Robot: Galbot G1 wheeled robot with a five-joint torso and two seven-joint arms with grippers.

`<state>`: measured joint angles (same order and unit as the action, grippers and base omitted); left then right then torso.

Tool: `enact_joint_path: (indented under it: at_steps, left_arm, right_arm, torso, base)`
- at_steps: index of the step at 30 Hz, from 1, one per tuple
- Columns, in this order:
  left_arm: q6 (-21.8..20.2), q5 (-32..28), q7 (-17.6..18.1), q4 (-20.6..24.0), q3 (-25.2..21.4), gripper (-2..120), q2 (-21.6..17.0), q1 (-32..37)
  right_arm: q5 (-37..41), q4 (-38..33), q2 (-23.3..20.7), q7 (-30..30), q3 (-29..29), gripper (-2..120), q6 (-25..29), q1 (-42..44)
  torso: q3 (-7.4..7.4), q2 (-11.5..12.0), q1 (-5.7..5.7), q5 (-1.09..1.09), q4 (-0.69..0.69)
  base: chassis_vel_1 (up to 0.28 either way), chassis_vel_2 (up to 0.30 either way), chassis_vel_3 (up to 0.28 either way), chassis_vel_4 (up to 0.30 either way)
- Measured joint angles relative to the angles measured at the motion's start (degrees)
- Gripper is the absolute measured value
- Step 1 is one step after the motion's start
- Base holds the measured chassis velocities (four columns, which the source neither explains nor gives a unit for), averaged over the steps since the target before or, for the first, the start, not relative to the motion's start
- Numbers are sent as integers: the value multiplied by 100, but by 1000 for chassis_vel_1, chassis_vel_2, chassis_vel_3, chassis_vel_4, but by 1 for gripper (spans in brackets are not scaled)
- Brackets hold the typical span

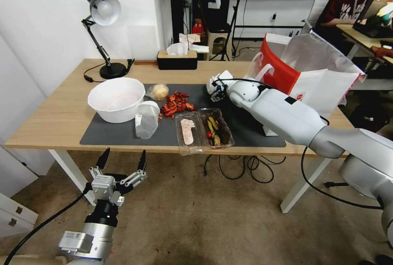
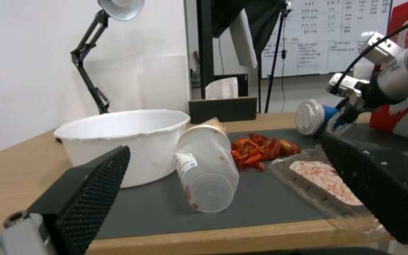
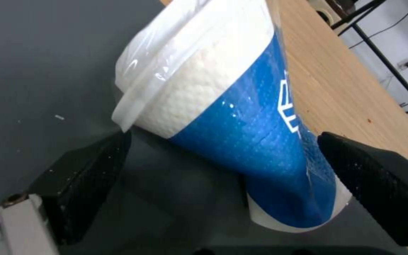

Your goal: Pick up the trash from the table and place it into the takeout bag.

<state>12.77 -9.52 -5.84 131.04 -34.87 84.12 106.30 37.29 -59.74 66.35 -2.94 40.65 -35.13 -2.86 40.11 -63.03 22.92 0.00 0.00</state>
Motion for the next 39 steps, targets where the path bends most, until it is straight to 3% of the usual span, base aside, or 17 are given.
enact_joint_path:
  at_steps: [21, 39]
  left_arm:
    - [11, 20, -1, 46, -1, 100, 34, 37]
    - [23, 42, 0, 105, -23, 100, 60, 76]
  right_arm:
    - [33, 284, 98, 121, -59, 100, 338, 55]
    - [82, 80, -3, 122, -224, 52, 453, 274]
  torso:
    - [-1, 0, 0, 0, 1]
    - [-2, -2, -1, -1, -2]
  base:
    - [0, 0, 0, 0]
    - [0, 0, 0, 0]
